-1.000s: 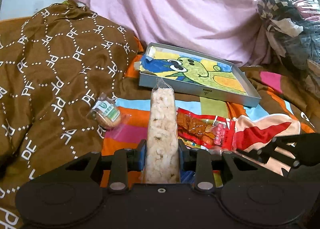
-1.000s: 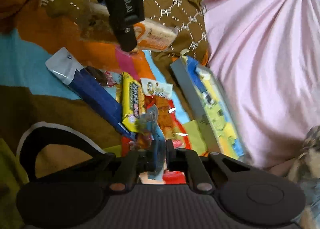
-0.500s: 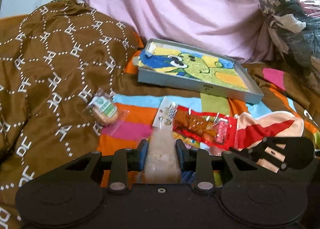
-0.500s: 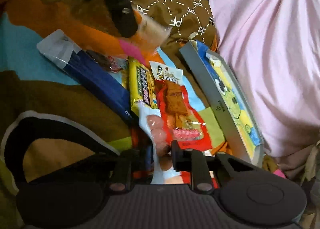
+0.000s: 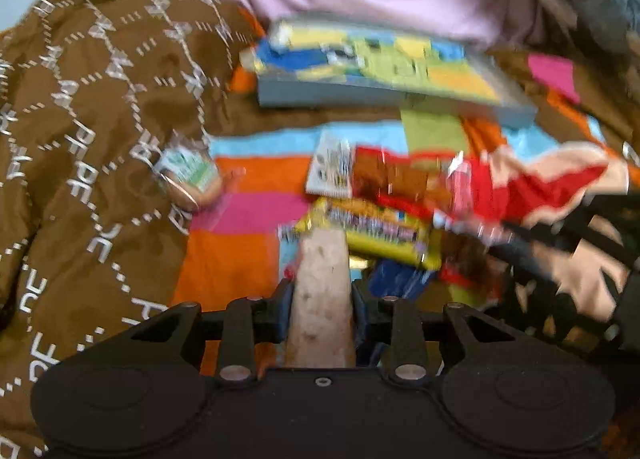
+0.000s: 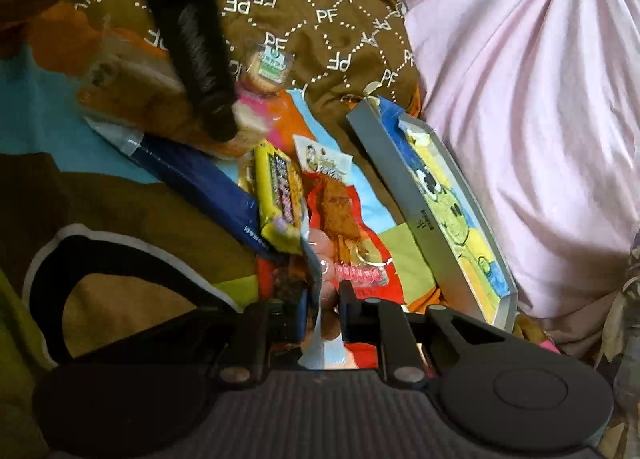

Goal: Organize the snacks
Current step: 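Lift and carry the bar with the left tool while the right tool carries the packet toward the tray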

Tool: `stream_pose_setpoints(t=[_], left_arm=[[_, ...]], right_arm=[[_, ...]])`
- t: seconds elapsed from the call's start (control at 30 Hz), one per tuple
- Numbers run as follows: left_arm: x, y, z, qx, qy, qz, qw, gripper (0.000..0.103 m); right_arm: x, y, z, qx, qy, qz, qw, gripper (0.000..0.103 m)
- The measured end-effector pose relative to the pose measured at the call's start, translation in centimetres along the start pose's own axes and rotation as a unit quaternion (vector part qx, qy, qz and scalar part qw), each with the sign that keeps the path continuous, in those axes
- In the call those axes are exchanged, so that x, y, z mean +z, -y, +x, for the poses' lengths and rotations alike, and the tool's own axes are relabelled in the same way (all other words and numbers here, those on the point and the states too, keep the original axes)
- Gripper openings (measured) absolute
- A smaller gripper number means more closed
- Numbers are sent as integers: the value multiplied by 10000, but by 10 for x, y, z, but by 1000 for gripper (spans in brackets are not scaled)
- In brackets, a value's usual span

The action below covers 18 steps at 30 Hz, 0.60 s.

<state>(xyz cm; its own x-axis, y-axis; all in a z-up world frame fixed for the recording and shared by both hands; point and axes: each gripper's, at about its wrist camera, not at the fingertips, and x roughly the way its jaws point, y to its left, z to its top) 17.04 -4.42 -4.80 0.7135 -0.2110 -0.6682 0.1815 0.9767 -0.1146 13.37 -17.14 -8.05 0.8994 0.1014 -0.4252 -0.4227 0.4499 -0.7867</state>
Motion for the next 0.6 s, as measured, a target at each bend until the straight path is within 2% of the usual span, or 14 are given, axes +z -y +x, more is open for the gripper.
stream_pose_setpoints(t=[0.1,0.23,0.47,0.6], left_arm=[[2,-2,10,-37,-210,103,9997,35],[6,-1,12,-196,-347,216,9990,32],[4,-3,-2,-388,-331,38,9987,31],[7,-6,-13,-458,-187,-114,9987,31]], right_arm=[[1,3,-4,-18,53,27,10000,17],[0,2,-9,-31,121,22,9999,17],[1,-12,-32,-8,314,-189,9993,17],[5,-18,-47,16,506,-290,9983,17]])
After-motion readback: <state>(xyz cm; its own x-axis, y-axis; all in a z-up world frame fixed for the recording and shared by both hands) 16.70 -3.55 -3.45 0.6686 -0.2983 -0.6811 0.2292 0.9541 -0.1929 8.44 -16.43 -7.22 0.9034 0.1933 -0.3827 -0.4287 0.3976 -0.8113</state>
